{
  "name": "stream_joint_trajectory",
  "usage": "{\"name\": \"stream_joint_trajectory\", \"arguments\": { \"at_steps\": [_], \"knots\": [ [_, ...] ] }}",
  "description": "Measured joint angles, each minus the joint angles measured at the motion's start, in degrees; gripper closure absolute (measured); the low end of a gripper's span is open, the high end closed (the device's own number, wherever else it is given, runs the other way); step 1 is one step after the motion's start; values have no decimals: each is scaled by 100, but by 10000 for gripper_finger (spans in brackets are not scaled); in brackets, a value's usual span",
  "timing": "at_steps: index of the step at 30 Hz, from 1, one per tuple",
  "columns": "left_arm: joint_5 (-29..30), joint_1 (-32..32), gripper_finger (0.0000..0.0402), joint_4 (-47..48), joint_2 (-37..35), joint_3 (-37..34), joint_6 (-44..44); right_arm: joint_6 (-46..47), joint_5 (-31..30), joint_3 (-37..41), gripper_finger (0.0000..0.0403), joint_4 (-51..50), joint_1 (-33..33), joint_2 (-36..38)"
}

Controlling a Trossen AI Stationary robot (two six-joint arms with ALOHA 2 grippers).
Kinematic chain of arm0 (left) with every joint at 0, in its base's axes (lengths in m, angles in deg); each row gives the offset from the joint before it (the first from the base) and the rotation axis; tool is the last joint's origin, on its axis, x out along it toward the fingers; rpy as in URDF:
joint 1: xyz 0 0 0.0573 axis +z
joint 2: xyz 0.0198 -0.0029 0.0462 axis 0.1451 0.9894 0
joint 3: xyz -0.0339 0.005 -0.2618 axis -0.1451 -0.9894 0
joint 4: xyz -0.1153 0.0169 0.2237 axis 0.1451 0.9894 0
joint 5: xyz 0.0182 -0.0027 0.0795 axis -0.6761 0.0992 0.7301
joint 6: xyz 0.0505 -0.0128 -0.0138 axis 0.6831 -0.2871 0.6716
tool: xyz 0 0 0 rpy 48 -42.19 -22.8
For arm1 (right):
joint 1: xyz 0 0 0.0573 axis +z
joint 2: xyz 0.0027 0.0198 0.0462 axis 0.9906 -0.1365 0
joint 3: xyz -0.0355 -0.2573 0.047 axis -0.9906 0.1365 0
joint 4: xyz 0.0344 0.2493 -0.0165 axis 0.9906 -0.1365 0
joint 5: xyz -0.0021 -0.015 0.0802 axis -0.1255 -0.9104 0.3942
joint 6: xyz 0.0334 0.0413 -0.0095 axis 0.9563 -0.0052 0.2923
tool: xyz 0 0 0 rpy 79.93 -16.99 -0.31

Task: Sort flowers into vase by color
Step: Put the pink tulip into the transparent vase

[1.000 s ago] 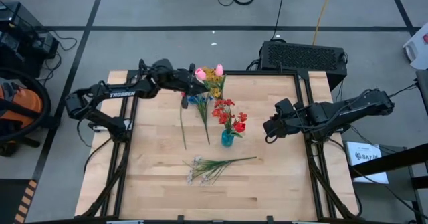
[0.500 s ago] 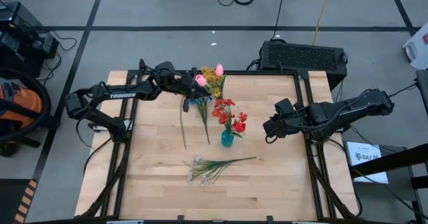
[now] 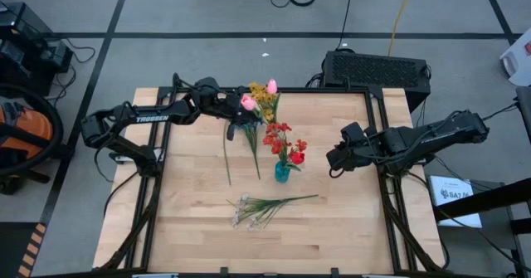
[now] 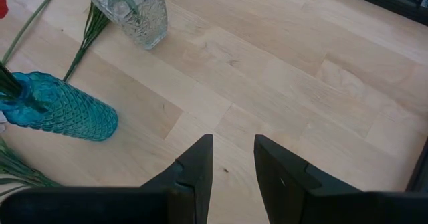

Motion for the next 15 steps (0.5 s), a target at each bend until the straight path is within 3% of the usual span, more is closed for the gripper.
{"name": "stream_joint_trajectory", "arguments": {
  "at_steps": [9,15],
  "knots": [
    [-2,-5,246,-39,-2,0,-150,0,2,0,300,7,-1,0],
    [75,-5,224,11,-13,0,-722,-1,2,0,300,7,1,0]
  ]
}}
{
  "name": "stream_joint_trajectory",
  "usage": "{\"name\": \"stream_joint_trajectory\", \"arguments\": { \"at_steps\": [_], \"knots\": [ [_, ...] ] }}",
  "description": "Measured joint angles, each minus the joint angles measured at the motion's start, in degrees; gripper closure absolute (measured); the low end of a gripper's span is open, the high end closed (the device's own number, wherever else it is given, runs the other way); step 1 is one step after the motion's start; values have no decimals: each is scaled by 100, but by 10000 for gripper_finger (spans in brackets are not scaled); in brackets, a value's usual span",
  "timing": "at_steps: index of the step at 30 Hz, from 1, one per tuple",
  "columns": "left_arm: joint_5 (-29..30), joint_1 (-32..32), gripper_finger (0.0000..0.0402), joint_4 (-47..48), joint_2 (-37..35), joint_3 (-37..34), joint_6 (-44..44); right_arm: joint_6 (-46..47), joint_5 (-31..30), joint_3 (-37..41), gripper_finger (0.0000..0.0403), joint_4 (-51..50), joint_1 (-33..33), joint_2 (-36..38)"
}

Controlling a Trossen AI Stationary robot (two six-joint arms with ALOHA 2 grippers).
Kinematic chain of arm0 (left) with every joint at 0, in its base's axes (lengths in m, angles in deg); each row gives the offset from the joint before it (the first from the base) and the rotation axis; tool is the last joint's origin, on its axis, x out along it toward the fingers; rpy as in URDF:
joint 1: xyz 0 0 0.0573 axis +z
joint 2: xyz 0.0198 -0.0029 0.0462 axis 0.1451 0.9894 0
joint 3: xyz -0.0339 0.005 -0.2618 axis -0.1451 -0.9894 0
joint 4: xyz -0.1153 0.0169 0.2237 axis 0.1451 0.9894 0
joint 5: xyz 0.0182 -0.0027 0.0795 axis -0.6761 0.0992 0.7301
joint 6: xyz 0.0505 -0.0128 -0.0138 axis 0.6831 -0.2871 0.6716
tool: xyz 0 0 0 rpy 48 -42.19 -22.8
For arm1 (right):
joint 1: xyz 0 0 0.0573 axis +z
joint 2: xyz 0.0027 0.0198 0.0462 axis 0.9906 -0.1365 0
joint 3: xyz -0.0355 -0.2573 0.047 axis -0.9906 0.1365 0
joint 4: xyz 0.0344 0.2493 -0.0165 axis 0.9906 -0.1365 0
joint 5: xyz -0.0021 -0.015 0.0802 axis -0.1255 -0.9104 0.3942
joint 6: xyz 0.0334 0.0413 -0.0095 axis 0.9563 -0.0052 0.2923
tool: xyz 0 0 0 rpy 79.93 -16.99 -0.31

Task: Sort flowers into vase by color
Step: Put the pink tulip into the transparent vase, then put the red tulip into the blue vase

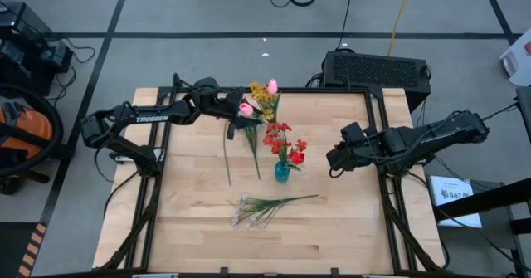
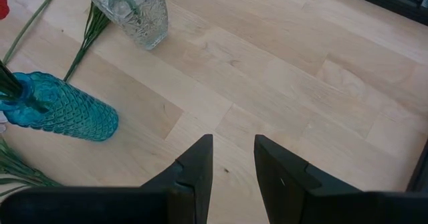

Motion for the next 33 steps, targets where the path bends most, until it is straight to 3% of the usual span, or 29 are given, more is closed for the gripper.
{"name": "stream_joint_trajectory", "arguments": {
  "at_steps": [5,19,26,33],
  "knots": [
    [596,0,224,342,-90,51,-43,-1,0,0,300,0,-1,0],
    [918,0,224,2229,-471,437,163,-24,9,0,300,-9,-2,0],
    [987,7,224,2680,-496,439,259,-46,-60,0,300,-11,-1,0],
    [1721,7,224,3013,-719,446,265,-44,-268,0,300,-11,-2,0]
  ]
}}
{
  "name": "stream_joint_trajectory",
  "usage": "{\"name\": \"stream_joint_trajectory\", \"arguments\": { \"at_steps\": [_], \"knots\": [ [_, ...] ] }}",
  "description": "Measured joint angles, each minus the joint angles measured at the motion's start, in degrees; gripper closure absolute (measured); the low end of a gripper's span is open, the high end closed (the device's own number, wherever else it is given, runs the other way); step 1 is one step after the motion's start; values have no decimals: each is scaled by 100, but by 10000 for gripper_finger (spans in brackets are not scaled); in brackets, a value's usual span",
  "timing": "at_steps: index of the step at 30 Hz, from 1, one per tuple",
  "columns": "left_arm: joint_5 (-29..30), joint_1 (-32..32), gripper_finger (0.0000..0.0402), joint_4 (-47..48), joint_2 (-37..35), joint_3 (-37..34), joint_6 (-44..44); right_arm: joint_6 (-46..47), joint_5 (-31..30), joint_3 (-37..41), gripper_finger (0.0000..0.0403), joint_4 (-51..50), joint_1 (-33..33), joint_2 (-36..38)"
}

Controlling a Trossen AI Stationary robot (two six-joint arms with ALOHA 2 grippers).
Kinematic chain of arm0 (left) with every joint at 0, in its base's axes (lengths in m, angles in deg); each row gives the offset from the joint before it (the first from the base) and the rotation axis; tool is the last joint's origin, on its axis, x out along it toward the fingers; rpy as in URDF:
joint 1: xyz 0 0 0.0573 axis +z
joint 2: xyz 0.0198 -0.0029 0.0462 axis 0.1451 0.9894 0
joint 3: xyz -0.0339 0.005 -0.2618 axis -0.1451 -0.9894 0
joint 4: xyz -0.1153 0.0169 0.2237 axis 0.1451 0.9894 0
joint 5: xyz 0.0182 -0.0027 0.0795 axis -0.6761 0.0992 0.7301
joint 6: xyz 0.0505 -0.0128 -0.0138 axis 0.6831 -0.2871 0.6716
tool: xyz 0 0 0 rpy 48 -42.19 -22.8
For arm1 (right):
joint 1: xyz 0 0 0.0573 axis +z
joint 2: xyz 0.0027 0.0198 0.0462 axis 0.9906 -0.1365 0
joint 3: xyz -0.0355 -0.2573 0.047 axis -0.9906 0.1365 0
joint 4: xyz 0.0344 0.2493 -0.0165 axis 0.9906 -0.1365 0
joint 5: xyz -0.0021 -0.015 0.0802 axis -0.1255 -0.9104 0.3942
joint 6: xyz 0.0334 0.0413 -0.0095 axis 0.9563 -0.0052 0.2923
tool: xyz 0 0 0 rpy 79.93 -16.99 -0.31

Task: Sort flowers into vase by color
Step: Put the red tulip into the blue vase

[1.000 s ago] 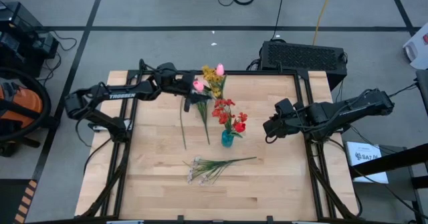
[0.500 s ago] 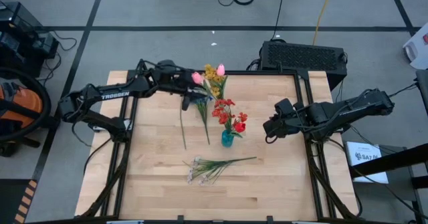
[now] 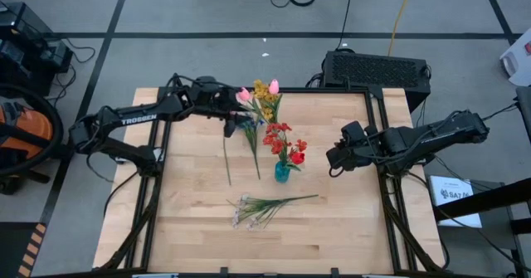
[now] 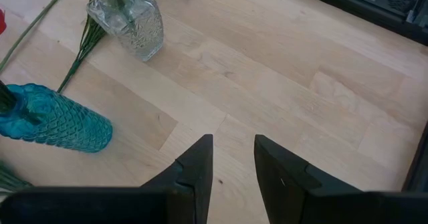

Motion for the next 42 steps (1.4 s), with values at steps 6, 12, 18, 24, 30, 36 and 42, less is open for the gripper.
{"name": "stream_joint_trajectory", "arguments": {
  "at_steps": [6,12,18,24,30,36,42],
  "knots": [
    [764,28,224,1079,-384,0,-257,9,10,0,300,2,0,0],
    [1379,33,224,1866,-290,0,-2180,19,12,0,300,4,1,1],
    [1954,33,224,2424,93,0,-3591,13,14,0,300,2,1,0],
    [2101,33,224,2886,503,0,-4340,2,15,0,300,4,2,0],
    [2101,28,224,2982,1041,-2,-4370,-21,19,0,300,4,2,0],
    [1948,22,224,2844,1605,-4,-4605,-24,19,0,300,4,0,0],
    [1907,22,226,2738,2087,-4,-4603,-24,19,0,300,4,0,0]
  ]
}}
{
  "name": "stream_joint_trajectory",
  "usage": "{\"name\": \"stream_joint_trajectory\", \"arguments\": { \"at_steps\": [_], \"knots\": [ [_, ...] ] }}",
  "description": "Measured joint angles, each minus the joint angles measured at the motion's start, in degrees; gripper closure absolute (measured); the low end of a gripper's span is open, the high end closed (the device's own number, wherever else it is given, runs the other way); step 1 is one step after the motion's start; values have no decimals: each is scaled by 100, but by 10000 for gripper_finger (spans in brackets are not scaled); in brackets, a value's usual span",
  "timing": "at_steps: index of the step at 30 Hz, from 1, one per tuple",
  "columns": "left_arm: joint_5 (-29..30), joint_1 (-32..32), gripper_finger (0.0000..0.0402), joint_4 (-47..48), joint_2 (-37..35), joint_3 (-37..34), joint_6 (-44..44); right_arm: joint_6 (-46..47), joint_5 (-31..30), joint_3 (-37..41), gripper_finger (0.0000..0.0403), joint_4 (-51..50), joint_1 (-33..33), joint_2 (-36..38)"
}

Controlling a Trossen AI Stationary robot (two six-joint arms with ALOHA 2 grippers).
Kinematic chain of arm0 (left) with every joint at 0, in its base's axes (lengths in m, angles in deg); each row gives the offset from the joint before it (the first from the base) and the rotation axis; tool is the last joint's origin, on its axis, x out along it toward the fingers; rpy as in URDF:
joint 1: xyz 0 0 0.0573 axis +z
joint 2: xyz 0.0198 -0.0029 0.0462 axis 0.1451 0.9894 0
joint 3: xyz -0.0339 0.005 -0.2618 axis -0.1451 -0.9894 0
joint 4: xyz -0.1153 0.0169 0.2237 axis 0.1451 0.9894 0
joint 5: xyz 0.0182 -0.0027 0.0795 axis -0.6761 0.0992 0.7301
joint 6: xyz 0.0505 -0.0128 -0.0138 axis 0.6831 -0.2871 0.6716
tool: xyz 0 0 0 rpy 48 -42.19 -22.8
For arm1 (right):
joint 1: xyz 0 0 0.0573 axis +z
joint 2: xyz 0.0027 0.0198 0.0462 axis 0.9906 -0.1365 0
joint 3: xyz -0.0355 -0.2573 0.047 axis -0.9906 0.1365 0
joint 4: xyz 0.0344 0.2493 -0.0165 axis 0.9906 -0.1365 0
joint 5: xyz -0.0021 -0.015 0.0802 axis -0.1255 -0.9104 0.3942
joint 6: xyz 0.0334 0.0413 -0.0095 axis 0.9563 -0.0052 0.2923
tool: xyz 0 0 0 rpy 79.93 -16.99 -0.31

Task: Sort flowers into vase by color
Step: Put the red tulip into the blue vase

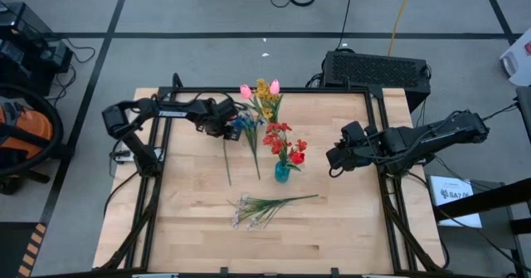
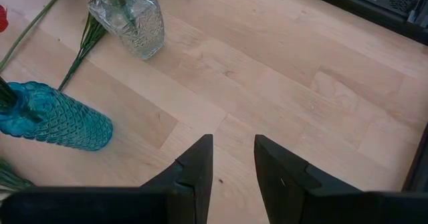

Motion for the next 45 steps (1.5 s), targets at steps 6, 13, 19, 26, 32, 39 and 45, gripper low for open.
{"name": "stream_joint_trajectory", "arguments": {
  "at_steps": [6,13,19,26,32,39,45],
  "knots": [
    [26,11,285,78,130,20,138,-29,0,0,300,0,0,0],
    [30,257,390,203,86,13,148,-151,-2,0,300,-2,0,0],
    [231,494,396,863,-483,-24,249,-155,-1,0,300,-28,1,1],
    [464,621,397,1032,-2103,-9,283,-125,0,0,300,-426,1,2],
    [466,435,397,211,-3396,-9,403,-270,-288,0,300,-497,2,2],
    [409,-311,400,-1216,-4261,-2,1588,-290,-573,0,300,-498,0,2],
    [-136,-1213,400,-2743,-4399,-2,3341,-450,-573,0,300,-496,2,2]
  ]
}}
